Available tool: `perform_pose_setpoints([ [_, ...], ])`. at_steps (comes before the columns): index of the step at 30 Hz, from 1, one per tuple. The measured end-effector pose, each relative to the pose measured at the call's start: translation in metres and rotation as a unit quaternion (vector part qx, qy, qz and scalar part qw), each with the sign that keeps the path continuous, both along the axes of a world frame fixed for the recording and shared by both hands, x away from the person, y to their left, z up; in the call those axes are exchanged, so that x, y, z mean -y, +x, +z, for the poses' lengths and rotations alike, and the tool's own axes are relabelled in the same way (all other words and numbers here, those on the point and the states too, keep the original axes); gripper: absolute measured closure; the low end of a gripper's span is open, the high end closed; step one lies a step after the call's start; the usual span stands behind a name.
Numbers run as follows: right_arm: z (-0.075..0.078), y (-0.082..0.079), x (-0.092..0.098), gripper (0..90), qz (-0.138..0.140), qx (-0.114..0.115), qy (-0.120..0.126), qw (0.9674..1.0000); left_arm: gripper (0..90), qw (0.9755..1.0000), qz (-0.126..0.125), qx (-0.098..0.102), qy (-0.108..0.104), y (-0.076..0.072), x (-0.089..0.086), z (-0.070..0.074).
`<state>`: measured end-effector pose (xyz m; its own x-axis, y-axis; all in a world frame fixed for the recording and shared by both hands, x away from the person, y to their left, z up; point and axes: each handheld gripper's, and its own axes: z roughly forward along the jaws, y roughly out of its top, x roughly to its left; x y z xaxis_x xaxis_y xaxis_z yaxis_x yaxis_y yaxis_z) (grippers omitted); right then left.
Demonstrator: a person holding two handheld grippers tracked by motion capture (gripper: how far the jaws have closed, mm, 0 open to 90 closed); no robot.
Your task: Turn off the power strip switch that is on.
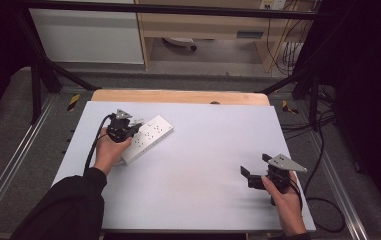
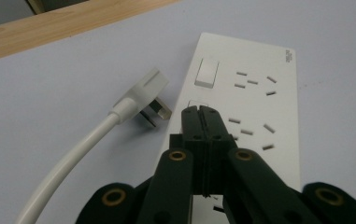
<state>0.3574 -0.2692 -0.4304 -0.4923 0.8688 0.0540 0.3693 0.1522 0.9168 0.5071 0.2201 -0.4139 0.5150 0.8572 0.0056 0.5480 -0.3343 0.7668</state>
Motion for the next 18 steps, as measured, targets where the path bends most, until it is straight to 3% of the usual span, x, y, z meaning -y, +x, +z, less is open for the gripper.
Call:
perform_pose_setpoints([
  [3, 0.0, 0.0, 0.0, 3.0, 0.0, 0.001, 0.0, 1.0, 89.2, 1.0, -0.001, 0.004, -0.009, -0.001, 0.002, 0.002],
  [13, 0.0, 0.0, 0.0, 3.0, 0.0, 0.0, 0.0, 1.0, 54.8, 0.9995, 0.006, 0.027, -0.013, -0.003, 0.009, 0.01],
  [18, 0.0, 0.0, 0.0, 3.0, 0.001, 0.0, -0.001, 1.0, 44.3, 0.9995, 0.002, 0.024, -0.02, -0.002, 0.011, 0.011],
])
